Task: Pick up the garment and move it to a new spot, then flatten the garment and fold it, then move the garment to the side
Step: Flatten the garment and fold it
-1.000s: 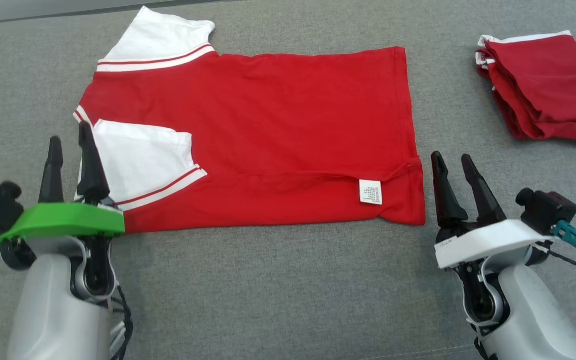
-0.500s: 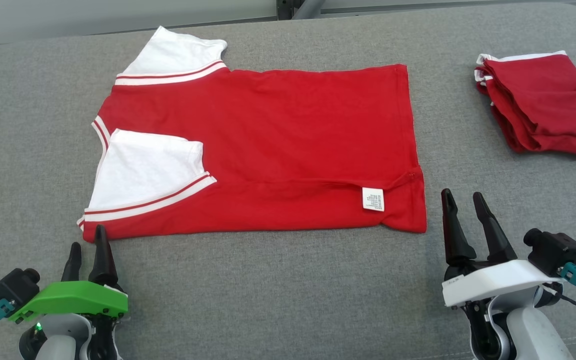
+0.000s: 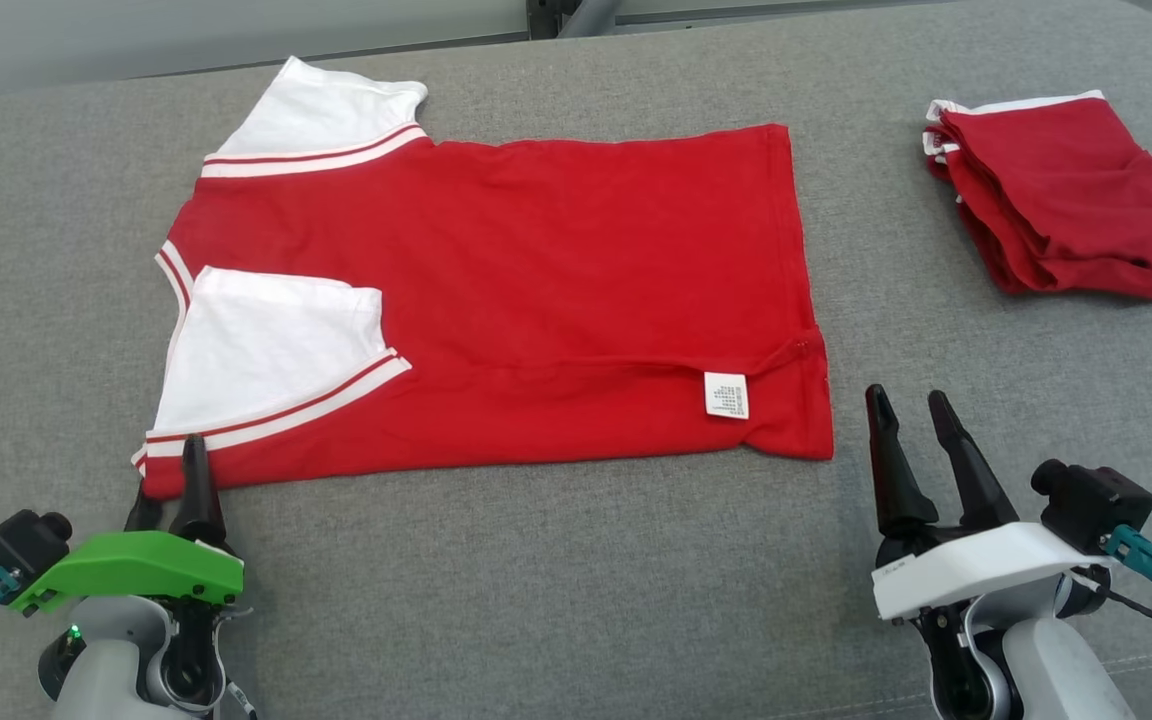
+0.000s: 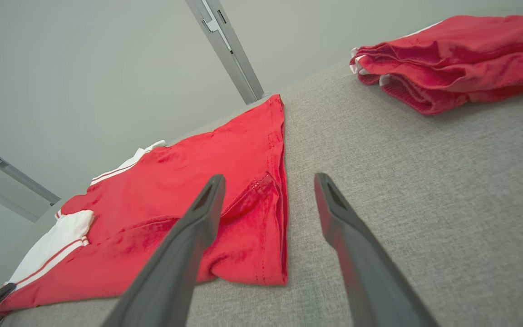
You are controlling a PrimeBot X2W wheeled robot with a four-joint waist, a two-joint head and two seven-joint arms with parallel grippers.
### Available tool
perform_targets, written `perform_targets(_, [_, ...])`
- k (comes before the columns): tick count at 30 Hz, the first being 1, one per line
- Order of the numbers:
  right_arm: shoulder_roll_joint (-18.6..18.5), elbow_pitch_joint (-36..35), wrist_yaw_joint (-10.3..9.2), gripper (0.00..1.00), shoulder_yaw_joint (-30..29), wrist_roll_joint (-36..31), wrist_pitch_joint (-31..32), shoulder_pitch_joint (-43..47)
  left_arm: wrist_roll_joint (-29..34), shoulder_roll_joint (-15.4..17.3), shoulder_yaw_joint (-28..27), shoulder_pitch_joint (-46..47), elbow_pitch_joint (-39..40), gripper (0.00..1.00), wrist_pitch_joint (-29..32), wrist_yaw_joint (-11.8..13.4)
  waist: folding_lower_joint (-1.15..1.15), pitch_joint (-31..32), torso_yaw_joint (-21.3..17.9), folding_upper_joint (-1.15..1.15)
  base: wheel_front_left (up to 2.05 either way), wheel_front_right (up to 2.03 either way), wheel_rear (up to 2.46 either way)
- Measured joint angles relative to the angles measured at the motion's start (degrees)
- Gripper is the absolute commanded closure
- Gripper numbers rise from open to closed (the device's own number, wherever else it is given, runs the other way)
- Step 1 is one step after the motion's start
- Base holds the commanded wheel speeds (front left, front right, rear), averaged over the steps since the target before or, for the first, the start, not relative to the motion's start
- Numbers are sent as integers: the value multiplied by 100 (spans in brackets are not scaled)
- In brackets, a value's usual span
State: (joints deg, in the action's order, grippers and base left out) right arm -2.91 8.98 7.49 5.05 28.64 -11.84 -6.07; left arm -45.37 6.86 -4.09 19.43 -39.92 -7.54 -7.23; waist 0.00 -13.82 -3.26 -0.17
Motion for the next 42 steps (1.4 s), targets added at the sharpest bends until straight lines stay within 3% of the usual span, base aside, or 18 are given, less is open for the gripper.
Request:
perform_targets(1, [0, 16, 0, 0, 0, 0, 15, 0, 2, 12, 16, 42, -48, 71, -20, 0, 0, -4, -13, 0, 0, 0, 0])
perform_targets(2, [0, 38, 0, 0, 4, -1, 27, 0, 7, 31, 38, 74, -92, 100, -71, 0, 0, -8, -26, 0, 0, 0, 0])
perform_targets(9, [1, 481, 0, 0, 105, -15, 255, -64, 274, 77, 303, 168, -88, 100, -472, -4, 0, -14, -21, 0, 0, 0, 0])
perform_targets(22, [-1, 2060, 0, 0, 417, 465, 515, -856, 575, 48, 514, 170, 608, 100, -716, -9, 0, 19, 324, 0, 0, 0, 0])
perform_targets(24, [-8, 2234, 0, 55, 509, 662, 458, -978, 595, 35, 548, 166, 690, 100, -722, -9, 0, 24, 367, 0, 0, 0, 0])
perform_targets(25, [-11, 2312, 0, 63, 559, 715, 435, -1031, 600, 32, 564, 160, 732, 100, -722, -10, 0, 26, 384, 0, 0, 0, 0])
perform_targets(27, [-12, 2454, 0, 100, 650, 824, 374, -1141, 601, 25, 582, 143, 802, 100, -723, -10, 0, 30, 407, 0, 0, 0, 0])
perform_targets(32, [-4, 2514, -1, 100, 826, 1326, 210, -1213, 617, 36, 560, 1, 983, 100, -725, -13, 0, 57, 392, 0, 0, 0, 0])
perform_targets(36, [8, 2380, 0, 100, 700, 1360, 119, -1092, 610, 29, 459, -242, 1274, 100, -736, -8, 0, 120, 369, 0, 0, 0, 0])
perform_targets(42, [-185, 1226, 3, 100, 545, 2022, 485, -252, 590, -40, 452, -916, 1866, 100, -728, 74, 0, 318, 415, 0, 0, 0, 0])
